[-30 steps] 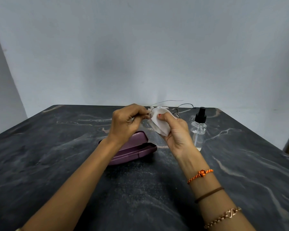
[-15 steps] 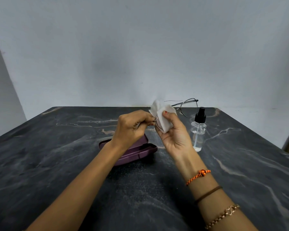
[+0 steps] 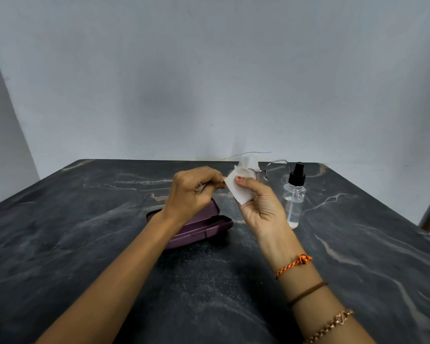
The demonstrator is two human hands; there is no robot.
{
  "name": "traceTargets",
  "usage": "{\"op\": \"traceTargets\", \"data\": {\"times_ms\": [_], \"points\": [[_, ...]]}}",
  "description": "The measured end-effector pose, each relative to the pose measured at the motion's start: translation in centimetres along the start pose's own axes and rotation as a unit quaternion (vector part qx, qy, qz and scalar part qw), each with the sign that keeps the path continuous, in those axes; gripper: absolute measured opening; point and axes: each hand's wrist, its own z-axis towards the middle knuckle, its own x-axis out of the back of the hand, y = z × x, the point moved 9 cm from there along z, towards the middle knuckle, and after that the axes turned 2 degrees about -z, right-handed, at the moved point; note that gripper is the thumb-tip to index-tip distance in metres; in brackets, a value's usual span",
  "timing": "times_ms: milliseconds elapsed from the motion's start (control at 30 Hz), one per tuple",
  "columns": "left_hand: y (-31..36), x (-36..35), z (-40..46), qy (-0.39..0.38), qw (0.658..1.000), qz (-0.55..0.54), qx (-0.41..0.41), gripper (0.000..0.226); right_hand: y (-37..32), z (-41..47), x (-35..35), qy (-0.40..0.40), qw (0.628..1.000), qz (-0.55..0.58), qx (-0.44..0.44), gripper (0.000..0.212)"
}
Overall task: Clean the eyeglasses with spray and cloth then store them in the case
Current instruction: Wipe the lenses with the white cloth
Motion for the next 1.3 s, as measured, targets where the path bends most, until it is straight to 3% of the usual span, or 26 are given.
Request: {"op": "traceTargets", "data": {"times_ms": [100,200,400,533,733,867,1133,1300], "points": [[0.1,0.1,0.1,0.002,1.0,0.001,0.003,0.012,-0.2,-0.1,-0.4,-0.019,1.0,-0.008,0.016,0.023],[0.1,0.3,0.2,0.006,1.0,0.013,0.002,0.006,-0.1,-0.2,-0.6,-0.03,0.997,-0.069,0.014,0.021],[0.2,0.5,0.3,0.01,0.999,0.029,-0.013,0.015,-0.2,-0.1,-0.3,-0.04,0.983,-0.179,-0.004,0.016],[0.7,1.4,0.3,0.053,0.998,0.042,-0.011,0.012,-0.6,0.0,-0.2,-0.043,0.972,-0.229,-0.004,0.016],[-1.0,3.1,0.1,0.125,0.991,0.027,0.049,0.009,0.0,0.1,-0.1,-0.04,0.977,-0.209,-0.031,0.015],[-1.6,3.1,-0.1,0.136,0.988,0.001,0.078,0.011,-1.1,0.4,0.4,-0.041,0.966,-0.253,0.008,0.018],[-4.1,5.4,-0.7,0.214,0.967,-0.045,0.13,0.028,-4.0,1.3,2.9,0.035,0.864,-0.479,0.154,0.023],[-4.3,5.3,-0.8,0.218,0.967,-0.045,0.126,0.03,-5.4,0.9,2.9,0.109,0.733,-0.62,0.257,0.012]]}}
